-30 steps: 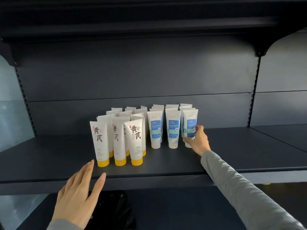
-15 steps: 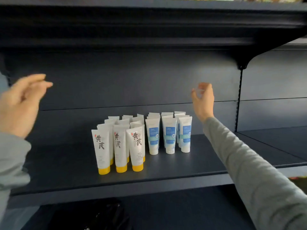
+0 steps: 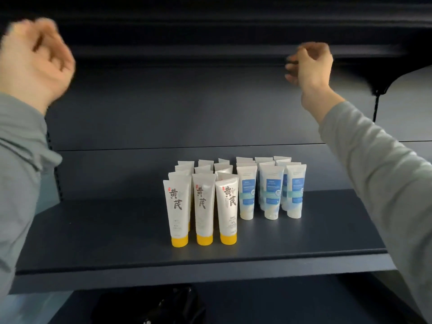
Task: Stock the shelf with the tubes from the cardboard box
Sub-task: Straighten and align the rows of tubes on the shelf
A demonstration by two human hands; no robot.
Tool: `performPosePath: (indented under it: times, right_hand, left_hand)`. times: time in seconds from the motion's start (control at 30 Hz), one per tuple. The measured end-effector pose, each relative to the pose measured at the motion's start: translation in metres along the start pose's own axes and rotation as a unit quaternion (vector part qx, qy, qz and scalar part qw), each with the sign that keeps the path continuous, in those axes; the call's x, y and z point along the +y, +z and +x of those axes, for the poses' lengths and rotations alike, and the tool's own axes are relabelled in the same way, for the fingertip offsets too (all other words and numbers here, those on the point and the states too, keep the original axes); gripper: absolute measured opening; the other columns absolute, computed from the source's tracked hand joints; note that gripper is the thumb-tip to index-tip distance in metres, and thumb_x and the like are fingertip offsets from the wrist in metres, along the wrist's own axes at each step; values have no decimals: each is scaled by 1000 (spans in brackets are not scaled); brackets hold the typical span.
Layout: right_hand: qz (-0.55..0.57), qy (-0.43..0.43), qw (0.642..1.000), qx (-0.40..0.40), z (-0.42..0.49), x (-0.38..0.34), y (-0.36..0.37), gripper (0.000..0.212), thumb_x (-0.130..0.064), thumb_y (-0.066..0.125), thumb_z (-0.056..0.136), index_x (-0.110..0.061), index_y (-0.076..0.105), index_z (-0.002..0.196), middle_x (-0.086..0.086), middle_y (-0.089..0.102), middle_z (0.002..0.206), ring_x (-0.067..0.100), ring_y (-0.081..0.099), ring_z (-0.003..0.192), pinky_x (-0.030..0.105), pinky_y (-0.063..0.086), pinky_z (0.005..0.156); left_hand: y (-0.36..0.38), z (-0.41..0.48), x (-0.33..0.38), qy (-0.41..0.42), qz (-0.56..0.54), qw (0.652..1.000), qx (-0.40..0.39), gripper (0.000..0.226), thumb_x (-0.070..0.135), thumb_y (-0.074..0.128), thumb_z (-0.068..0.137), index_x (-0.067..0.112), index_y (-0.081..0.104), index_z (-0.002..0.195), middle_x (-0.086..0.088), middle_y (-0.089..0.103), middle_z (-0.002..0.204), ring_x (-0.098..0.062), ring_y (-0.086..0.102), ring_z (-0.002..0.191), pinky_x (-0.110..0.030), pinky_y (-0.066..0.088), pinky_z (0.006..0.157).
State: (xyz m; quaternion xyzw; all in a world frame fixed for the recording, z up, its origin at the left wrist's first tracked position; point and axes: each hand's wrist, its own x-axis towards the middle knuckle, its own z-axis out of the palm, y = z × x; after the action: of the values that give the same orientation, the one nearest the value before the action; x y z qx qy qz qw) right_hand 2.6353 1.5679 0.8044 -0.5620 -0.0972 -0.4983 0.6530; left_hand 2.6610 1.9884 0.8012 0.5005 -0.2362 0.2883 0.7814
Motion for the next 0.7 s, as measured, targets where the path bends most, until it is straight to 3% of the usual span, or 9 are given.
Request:
performPosePath:
  times: [0.1,0.27,0.5,0.63,0.7]
  right_hand:
    - [-48,27,995,-80,-2,32,22,14,-10,46,93,-22,48,85,-3,61,72,3,57,50,19,45,45]
    - [-82,73,976,-187,-6,102,56,10,-11,49,94,-20,50,90,-4,61,71,-1,57,45,16,48,44]
    - [-150,90,936,-305,5,171,108,9,-18,56,94,-18,51,102,-4,64,75,2,59,52,19,52,49]
    - [-289,58,862,-413,7,200,122,10,-28,58,92,-21,58,99,-5,62,73,2,54,48,14,44,41]
    - [-374,21,797,-474,6,214,125,9,-34,57,92,-26,60,94,-7,61,81,5,53,56,13,42,40]
  left_hand:
    - [17,-4,-22,-46,53,997,-29,16,32,49,91,28,64,88,18,65,75,4,58,63,-12,47,64]
    - [22,-12,-104,-70,238,963,-101,19,26,46,95,28,65,96,9,64,83,1,59,60,-15,50,59]
    - [31,16,-181,-77,374,903,-197,20,34,52,93,32,69,101,11,60,78,1,52,56,-15,49,56]
    - [27,30,-212,-57,430,865,-250,19,34,53,92,33,69,101,18,54,65,2,45,51,-10,40,50]
    - [22,36,-225,-49,450,848,-275,17,37,57,89,34,69,101,29,60,69,12,54,65,-4,42,66]
